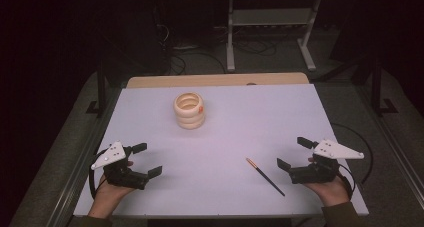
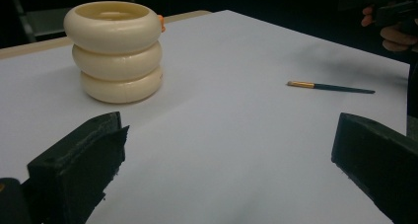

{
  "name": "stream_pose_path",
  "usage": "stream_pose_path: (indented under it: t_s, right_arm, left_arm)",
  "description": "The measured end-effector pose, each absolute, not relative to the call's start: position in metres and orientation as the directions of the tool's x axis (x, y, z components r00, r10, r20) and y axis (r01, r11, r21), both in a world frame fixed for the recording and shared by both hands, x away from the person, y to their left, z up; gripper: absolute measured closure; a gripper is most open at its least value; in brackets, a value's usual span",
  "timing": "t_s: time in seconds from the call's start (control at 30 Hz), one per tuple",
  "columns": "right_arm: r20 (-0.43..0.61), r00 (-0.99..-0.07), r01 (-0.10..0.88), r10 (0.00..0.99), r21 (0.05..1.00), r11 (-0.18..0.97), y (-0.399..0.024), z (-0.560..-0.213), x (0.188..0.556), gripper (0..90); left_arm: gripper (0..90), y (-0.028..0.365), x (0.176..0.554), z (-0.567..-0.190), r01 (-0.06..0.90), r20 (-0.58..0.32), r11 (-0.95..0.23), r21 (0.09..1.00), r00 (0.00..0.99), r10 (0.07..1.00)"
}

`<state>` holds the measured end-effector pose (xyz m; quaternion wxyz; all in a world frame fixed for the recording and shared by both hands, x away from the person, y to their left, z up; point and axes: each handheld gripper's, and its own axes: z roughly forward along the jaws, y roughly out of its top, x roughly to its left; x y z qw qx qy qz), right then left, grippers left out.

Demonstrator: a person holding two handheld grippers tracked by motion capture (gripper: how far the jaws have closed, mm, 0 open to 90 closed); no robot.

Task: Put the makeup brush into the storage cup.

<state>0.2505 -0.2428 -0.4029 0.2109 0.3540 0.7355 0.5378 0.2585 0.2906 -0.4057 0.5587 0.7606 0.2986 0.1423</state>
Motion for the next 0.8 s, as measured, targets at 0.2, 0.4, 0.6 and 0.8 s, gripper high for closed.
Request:
stream_pose_path:
  t_s: [0.2,0.4,0.6,0.8]
  right_arm:
    - [0.071,-0.662,0.300,0.746,0.937,0.177,-0.242,-0.402,0.252,0.0]
    - [0.073,-0.666,0.308,0.742,0.933,0.185,-0.241,-0.400,0.254,0.0]
    - [0.069,-0.667,0.303,0.742,0.935,0.185,-0.237,-0.395,0.256,0.0]
    - [0.069,-0.670,0.302,0.739,0.935,0.186,-0.234,-0.392,0.258,0.0]
  left_arm:
    - [0.0,0.291,0.259,-0.405,0.300,-0.125,-0.191,0.935,0.778,0.616]
    - [0.0,0.290,0.259,-0.405,0.300,-0.120,-0.195,0.934,0.776,0.619]
    - [0.0,0.291,0.258,-0.406,0.301,-0.121,-0.196,0.933,0.779,0.616]
    - [0.0,0.292,0.260,-0.406,0.301,-0.127,-0.185,0.935,0.775,0.619]
